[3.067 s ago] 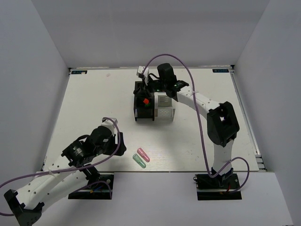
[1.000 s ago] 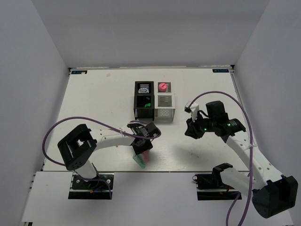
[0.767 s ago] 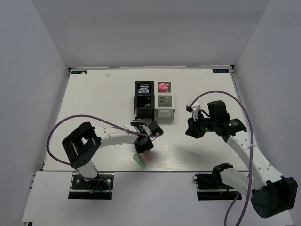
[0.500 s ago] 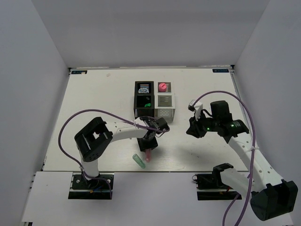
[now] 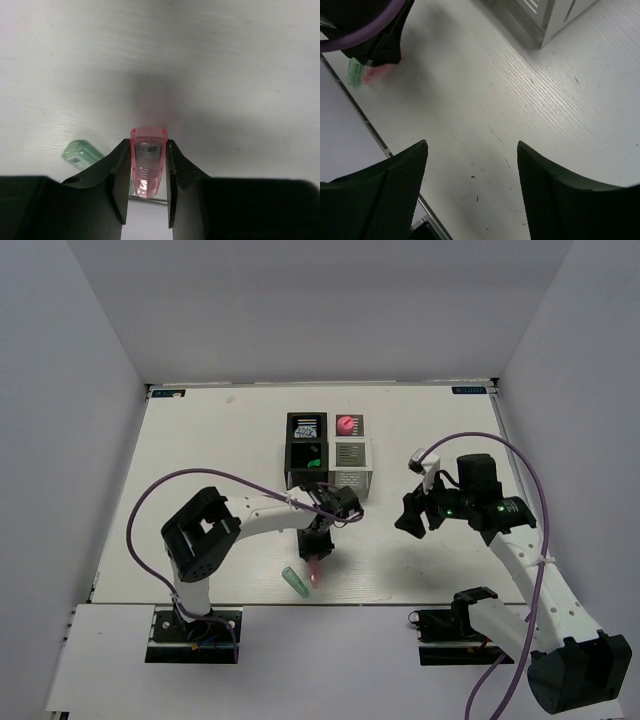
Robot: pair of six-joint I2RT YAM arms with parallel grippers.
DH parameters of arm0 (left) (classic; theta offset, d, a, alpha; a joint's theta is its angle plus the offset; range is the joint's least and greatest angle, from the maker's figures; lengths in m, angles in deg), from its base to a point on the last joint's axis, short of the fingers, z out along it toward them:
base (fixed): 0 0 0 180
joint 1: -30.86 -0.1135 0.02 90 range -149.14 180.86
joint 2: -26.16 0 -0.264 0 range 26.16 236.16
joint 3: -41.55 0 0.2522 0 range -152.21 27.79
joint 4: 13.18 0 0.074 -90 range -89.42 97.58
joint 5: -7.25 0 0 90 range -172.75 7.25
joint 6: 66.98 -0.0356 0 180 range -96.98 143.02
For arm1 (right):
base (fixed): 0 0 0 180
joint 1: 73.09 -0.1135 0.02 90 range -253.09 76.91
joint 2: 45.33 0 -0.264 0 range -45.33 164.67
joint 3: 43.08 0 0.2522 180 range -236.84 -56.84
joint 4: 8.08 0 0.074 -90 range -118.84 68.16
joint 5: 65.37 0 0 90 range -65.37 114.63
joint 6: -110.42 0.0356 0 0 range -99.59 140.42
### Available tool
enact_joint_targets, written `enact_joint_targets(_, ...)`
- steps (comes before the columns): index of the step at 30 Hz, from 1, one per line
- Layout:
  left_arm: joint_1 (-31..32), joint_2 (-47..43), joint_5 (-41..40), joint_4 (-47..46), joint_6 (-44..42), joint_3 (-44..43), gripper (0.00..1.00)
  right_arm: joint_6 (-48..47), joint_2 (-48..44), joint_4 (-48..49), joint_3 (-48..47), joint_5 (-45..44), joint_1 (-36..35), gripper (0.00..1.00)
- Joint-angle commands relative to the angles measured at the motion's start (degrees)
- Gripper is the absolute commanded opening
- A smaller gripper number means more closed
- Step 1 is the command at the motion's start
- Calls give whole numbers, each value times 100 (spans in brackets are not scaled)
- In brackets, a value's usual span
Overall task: Sort the stationery into containers
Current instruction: Pick up the stationery from the center of the board, then place the stationery in the storage box.
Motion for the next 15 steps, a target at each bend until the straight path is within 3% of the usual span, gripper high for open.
enact_joint_targets(1, 56, -541, -658, 462, -904, -777, 0, -9, -90, 19, 65, 73, 57, 75)
enact_joint_targets(2, 82, -682, -731, 524, -1116, -1309, 0, -62, -90, -16, 82, 125, 48, 70)
enact_joint_targets(3, 100, -753, -767, 394, -1596, -1454, 0, -175, -90, -86, 65, 143, 74, 1)
enact_joint_targets(4, 109, -937, -950, 384, -1914, -1603, 0, -159, -55, -78, 73, 117, 74, 0)
enact_joint_targets(6, 48, -1026, -908, -88, -2746, -2051, 0, -159, -81, -61, 126, 169, 101, 0)
enact_joint_targets(8, -49, -1096, -812, -762, -3032, -2272, 0, -185, -143, 10, 196, 196, 101, 2)
enact_joint_targets(9, -119, -1114, -724, -1220, -3669, -2325, 0, -194, -143, 18, 205, 213, 101, 48)
enact_joint_targets(10, -146, -1123, -749, -1651, -3832, -2343, 0, -211, -99, 1, 179, 222, 14, 61)
enact_joint_targets(11, -277, -1106, -802, -1881, -4425, -2326, 0, -273, -64, -34, 179, 222, 109, 65)
enact_joint_targets(15, -401, -912, -1293, -3296, -5274, -2037, 0, -352, 6, -52, 179, 240, 118, 67)
